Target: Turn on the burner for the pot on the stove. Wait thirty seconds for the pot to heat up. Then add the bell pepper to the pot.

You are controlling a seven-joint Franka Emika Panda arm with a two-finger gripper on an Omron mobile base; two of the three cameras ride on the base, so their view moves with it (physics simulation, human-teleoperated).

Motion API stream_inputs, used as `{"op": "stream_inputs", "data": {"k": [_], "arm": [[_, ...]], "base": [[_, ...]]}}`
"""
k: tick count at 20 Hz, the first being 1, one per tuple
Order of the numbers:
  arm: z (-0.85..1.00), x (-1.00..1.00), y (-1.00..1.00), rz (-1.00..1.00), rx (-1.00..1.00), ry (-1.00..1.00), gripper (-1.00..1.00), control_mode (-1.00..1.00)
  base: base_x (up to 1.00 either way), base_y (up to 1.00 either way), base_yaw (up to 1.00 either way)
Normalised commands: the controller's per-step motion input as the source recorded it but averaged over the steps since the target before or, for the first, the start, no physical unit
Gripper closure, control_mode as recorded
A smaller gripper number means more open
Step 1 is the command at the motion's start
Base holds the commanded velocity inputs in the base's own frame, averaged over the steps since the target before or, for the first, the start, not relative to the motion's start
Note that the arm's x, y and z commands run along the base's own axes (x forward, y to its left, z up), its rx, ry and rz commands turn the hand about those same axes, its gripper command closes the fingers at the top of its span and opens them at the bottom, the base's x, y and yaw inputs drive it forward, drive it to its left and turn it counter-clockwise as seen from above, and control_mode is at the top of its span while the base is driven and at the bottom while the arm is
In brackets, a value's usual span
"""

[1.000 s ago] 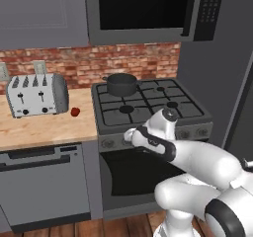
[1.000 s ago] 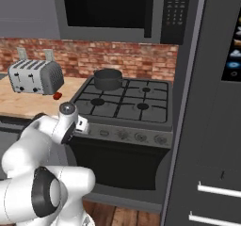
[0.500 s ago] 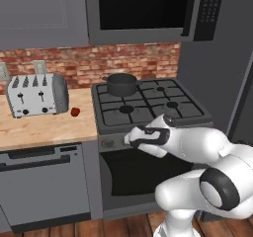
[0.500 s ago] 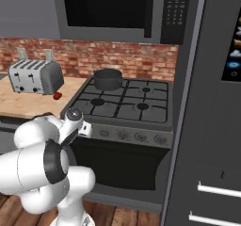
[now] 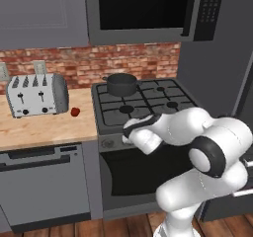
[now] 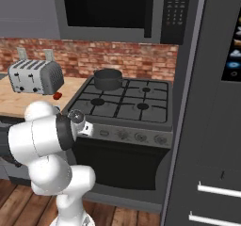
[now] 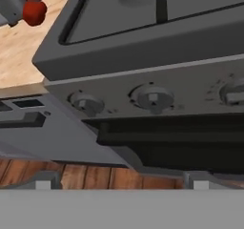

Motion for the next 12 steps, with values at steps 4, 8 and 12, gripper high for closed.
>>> {"op": "stream_inputs", "data": {"k": [4,8,12], "arm": [[-0.28,0.25,0.00,0.00,0.01,-0.08,-1.00,-1.00],[-0.33,0.26,0.00,0.00,0.00,-0.03,-1.00,-1.00],[-0.43,0.36,0.00,0.00,0.00,0.03,-1.00,-1.00]], "base": [[0.00,0.00,0.00],[0.00,0.00,0.00],[0.00,0.00,0.00]]}}
